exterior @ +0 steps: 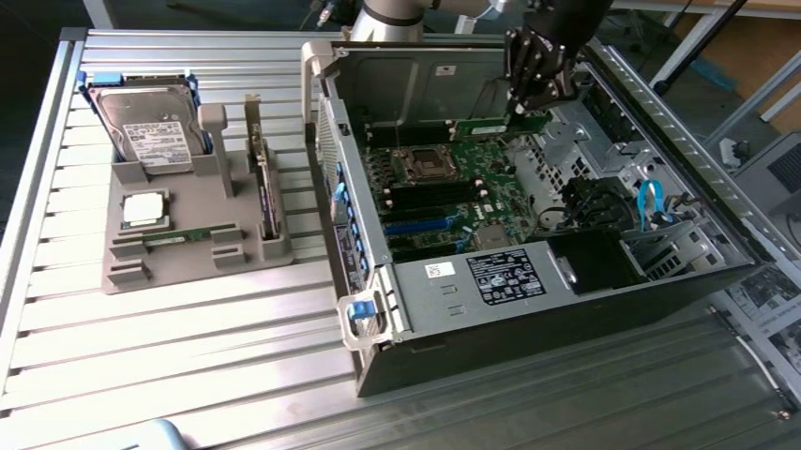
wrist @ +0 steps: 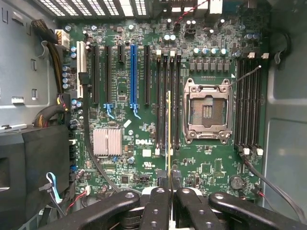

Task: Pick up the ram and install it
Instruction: 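Insert the ram into the slot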

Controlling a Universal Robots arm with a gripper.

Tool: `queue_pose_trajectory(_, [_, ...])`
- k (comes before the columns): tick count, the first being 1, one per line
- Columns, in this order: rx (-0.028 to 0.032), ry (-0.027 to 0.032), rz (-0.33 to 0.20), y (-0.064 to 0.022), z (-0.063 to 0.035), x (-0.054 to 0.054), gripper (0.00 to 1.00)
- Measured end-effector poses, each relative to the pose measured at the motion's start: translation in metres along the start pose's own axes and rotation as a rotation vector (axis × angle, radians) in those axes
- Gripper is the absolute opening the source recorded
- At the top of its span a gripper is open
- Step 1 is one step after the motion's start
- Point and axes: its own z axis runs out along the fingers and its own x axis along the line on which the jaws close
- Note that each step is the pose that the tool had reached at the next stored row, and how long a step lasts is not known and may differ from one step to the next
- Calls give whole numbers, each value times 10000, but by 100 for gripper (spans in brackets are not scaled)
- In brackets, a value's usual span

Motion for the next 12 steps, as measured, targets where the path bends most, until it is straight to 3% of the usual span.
queue_pose_trajectory(12, [0,9,0,4,40,-3,12])
